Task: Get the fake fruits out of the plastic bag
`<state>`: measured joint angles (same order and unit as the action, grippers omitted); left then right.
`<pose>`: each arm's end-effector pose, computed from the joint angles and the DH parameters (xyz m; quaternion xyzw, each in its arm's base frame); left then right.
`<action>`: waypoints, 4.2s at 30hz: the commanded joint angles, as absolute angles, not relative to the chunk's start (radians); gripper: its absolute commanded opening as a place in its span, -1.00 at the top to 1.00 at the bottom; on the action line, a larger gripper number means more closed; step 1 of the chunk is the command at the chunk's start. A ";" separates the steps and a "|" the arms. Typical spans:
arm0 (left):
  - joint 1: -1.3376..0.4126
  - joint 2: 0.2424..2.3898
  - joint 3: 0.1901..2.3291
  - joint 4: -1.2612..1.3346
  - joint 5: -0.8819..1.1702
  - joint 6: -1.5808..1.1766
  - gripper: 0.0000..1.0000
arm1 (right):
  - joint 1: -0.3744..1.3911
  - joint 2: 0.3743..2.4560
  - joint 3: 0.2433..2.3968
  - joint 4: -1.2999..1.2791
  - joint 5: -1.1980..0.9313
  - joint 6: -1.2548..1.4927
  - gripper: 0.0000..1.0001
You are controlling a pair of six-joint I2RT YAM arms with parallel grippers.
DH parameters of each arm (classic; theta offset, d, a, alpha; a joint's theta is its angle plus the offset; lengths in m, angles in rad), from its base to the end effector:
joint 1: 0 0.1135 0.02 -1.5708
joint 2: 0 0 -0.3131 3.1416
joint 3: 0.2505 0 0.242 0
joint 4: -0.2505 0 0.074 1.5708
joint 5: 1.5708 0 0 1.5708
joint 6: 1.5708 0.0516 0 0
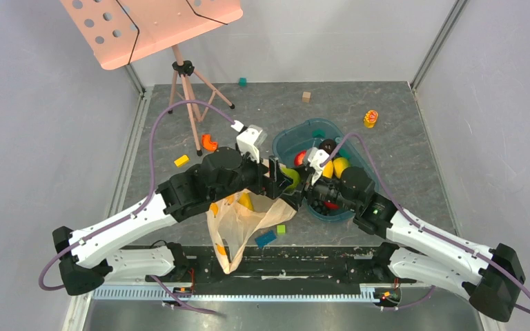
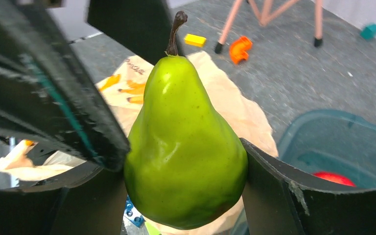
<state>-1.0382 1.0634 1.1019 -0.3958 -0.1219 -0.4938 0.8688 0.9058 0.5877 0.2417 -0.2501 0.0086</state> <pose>0.1157 -0.1839 0.4123 0.1870 0.7991 -0.3585 0.4449 0.1142 0.1548 0.3341 -0.3805 0.6262 0.3692 0.5716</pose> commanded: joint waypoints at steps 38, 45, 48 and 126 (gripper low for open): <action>-0.893 0.741 0.844 -0.516 -0.230 -0.497 -0.99 | 0.405 1.547 1.048 -0.120 0.039 0.140 0.44; -0.893 0.711 0.822 -0.512 -0.223 -0.503 -0.99 | 0.405 1.702 1.171 -0.127 0.076 0.130 0.36; -0.893 0.705 0.815 -0.502 -0.200 -0.497 -0.99 | 0.405 1.755 1.209 -0.140 0.081 0.130 0.32; -0.885 0.857 0.682 -0.535 -0.545 -0.556 0.95 | 1.152 1.228 0.696 0.250 0.031 0.428 0.35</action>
<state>-0.8921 0.8837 0.6857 -0.5766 -0.4946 -0.5114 1.1439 1.1427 0.6964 0.1009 -0.0452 0.3367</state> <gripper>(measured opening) 0.081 0.382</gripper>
